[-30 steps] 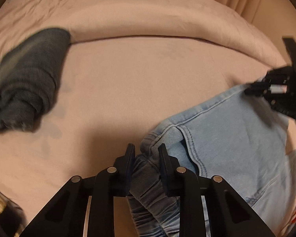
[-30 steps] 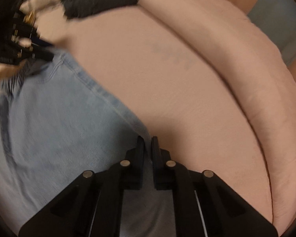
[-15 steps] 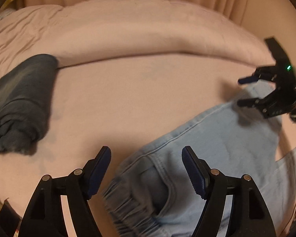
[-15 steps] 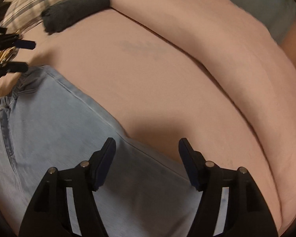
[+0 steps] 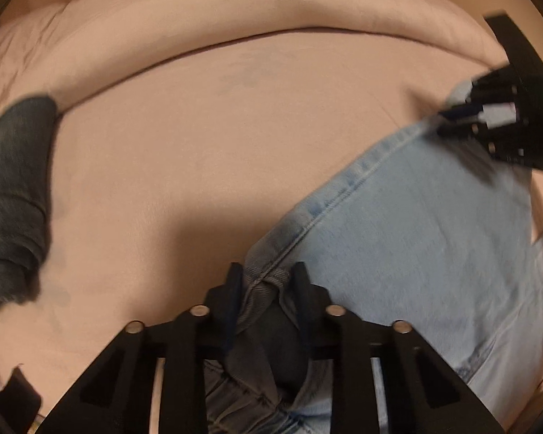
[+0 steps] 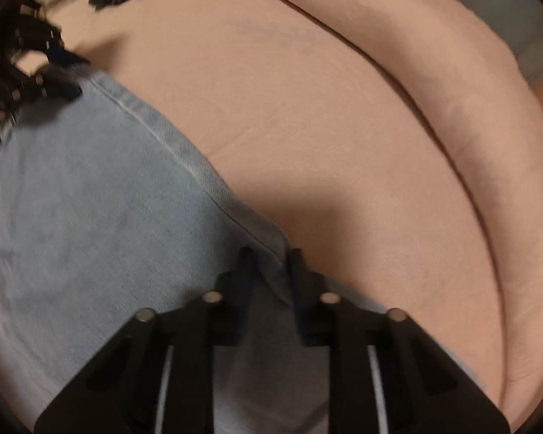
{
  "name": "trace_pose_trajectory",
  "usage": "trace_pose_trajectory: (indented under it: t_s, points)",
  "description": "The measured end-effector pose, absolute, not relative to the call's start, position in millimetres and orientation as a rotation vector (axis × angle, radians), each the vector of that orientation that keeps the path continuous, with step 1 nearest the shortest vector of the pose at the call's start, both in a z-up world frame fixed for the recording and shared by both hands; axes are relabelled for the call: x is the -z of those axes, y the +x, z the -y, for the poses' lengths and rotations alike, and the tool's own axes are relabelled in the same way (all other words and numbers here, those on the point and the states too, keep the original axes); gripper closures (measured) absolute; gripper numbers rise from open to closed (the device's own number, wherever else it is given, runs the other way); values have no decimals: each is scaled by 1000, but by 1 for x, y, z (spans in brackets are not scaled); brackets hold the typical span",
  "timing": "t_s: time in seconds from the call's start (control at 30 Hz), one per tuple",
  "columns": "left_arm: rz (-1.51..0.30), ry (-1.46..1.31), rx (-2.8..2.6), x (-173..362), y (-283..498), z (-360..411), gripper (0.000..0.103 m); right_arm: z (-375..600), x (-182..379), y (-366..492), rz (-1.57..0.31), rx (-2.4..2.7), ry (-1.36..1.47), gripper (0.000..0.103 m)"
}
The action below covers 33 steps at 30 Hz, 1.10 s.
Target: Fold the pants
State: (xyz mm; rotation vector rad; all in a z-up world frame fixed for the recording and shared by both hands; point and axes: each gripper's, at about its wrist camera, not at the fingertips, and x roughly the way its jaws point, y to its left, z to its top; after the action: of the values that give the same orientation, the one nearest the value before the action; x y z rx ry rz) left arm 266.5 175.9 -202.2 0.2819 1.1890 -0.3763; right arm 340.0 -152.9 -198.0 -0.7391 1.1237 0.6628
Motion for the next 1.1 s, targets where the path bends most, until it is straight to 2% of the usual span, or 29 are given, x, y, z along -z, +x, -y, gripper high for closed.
trace_pose_trajectory:
  t_s: [0.1,0.33,0.5,0.53,0.67,0.87,1.1]
  points:
    - [-1153,320,355,190,260,-175,86,151,193,329,-1095,-633,-793,94]
    - [-976,353,344,140,211,-169,86,178,141,296,-944,-548,-782,95]
    - [-836,423,388,105,162,-157,86,204,88,228,-775,-510,-793,96]
    - [-793,441,390,97,148,-156,86,184,91,218,-758,-503,-792,96]
    - [-685,519,407,87,99,-144,86,204,68,142,-619,-464,-846,96]
    - [-719,609,475,125,15,-139,86,195,93,42,-555,-516,-930,96]
    - [-835,651,497,181,-21,-123,86,186,168,-40,-681,-600,-1116,96]
